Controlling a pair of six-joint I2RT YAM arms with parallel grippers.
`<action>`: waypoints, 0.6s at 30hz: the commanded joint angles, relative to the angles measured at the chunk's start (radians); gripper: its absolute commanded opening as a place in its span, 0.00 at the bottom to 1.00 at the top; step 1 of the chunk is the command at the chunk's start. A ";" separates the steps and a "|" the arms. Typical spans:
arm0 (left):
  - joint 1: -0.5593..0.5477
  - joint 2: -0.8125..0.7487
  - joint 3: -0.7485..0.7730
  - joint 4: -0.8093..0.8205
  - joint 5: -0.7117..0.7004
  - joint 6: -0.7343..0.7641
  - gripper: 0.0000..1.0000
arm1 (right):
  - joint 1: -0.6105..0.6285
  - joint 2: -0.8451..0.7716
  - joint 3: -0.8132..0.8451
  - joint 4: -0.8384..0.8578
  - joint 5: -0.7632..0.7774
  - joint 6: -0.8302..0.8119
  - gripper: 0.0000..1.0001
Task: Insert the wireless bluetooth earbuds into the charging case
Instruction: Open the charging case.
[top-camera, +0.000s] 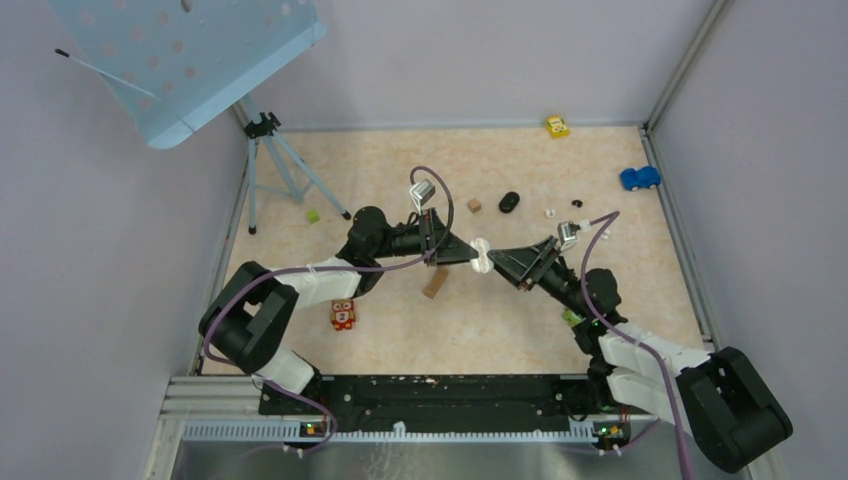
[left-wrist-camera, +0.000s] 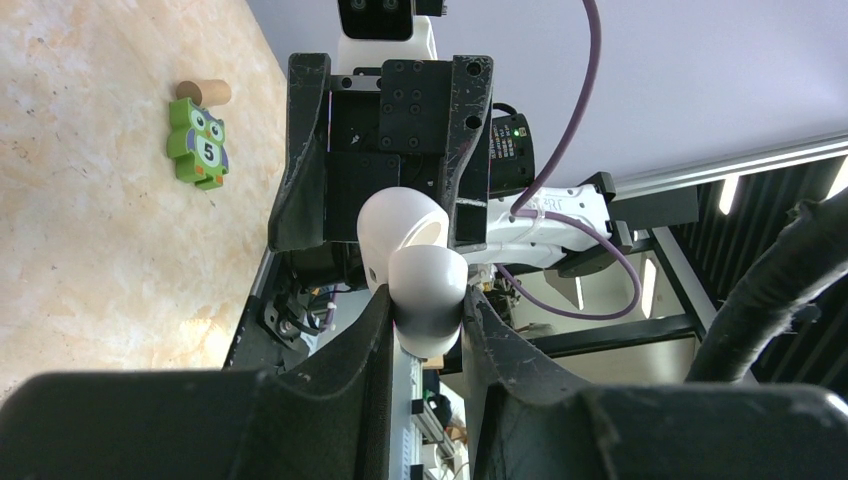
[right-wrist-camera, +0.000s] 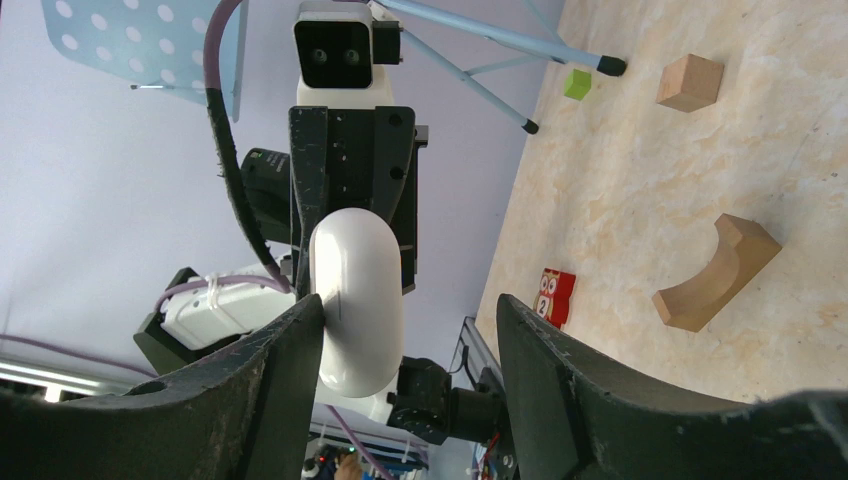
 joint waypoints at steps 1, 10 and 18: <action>-0.010 -0.054 0.007 0.082 0.036 0.005 0.00 | -0.008 -0.005 -0.009 -0.038 0.009 -0.023 0.61; -0.010 -0.061 0.013 0.000 0.052 0.044 0.00 | -0.018 -0.083 0.012 -0.141 -0.004 -0.066 0.62; -0.007 -0.055 0.034 -0.114 0.062 0.097 0.00 | -0.023 -0.161 0.022 -0.222 0.004 -0.098 0.65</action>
